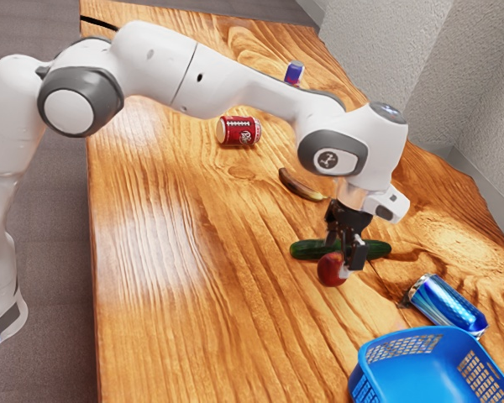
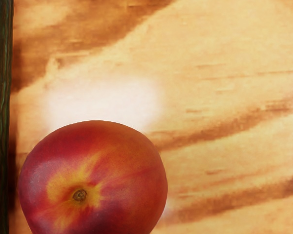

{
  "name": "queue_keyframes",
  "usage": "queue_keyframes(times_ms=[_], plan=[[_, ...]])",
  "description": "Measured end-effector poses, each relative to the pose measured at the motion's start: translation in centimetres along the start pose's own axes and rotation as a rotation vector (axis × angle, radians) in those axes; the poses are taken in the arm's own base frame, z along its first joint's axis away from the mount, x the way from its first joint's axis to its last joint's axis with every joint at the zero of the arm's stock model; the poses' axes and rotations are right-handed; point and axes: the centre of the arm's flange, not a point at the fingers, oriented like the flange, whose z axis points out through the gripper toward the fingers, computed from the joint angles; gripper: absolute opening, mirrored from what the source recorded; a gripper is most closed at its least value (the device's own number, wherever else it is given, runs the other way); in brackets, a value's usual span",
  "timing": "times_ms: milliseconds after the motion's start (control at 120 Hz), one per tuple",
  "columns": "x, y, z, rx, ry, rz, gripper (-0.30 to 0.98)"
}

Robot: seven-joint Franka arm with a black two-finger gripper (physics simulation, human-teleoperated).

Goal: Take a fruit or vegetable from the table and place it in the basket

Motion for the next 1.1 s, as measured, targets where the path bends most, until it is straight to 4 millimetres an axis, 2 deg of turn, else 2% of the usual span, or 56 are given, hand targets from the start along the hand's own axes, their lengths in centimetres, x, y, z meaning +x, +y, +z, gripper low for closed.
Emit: queue_keyframes(times_ms=[333, 1017, 1100], plan=[[1.4, -1.4, 3.1, 0.004, -0.036, -0.02, 0.69], [1.5, -1.8, 5.4, 0.012, -0.06, -0.021, 0.68], [1.5, -1.9, 5.4, 0.013, -0.058, -0.02, 0.54]])
